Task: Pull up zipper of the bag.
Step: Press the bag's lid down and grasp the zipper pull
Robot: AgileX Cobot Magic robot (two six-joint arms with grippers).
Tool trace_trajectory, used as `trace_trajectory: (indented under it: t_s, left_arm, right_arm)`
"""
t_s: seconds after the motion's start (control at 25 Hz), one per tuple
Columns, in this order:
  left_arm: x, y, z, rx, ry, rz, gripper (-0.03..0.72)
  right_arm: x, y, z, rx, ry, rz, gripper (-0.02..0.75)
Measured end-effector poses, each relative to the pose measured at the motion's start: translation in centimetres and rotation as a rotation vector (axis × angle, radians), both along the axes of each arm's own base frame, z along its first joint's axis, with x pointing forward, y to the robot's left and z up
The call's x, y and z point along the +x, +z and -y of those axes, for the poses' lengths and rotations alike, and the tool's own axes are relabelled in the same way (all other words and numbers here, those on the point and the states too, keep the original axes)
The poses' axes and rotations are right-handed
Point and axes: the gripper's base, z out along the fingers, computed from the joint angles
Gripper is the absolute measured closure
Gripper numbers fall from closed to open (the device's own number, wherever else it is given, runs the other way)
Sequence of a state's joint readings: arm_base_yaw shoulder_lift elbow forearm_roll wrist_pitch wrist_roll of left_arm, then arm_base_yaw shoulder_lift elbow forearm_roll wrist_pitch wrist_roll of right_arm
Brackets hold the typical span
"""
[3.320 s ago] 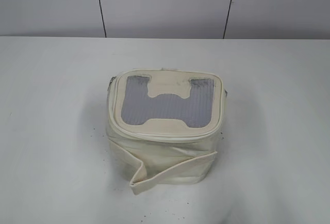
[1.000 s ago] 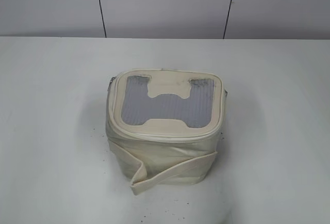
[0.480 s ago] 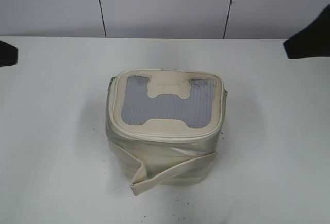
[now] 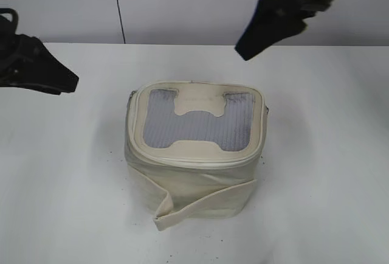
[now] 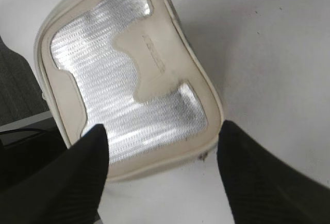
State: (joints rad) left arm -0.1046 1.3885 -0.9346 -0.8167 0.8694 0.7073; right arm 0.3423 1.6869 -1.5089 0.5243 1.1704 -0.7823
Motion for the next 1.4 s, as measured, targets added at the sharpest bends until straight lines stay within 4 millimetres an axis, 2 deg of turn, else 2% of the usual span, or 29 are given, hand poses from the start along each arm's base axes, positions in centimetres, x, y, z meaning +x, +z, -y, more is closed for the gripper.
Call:
trace_trajectory:
  t_s: [0.28,0.44,0.6,0.88,1.08,1.2,1.4]
  left_arm:
    - [1.8,-2.2,2.4,0.11,-0.214,-0.093,0.358]
    - [3.3,-2.1,2.9,0.116,-0.235,-0.091,0.355]
    - [4.4,-2.2,3.0,0.143,-0.254,-0.076,0.351]
    - [5.3,-3.5,3.2,0.158,-0.307,-0.11,0.349]
    - [5.9,-3.7,3.4,0.158,-0.314,-0.116,0.347]
    - [6.2,-3.7,3.5,0.158,-0.316,-0.111,0.338]
    - [6.7,-4.2,3.6,0.16,-0.337,-0.118,0.314]
  right_arm:
    - [5.4,-2.4,-7.1,-0.012,0.141,0.026,0.236]
    - [7.2,-4.3,-9.3,-0.014,0.163,0.03,0.237]
    - [7.5,-6.0,-10.2,-0.03,0.18,0.002,0.237]
    - [7.1,-6.5,-11.2,-0.026,0.202,-0.013,0.237]
    - [7.6,-9.1,-11.6,-0.045,0.204,-0.064,0.24]
    - [7.9,-10.6,-11.8,-0.052,0.204,-0.095,0.274]
    - [8.0,-11.4,-12.0,-0.045,0.206,-0.12,0.342]
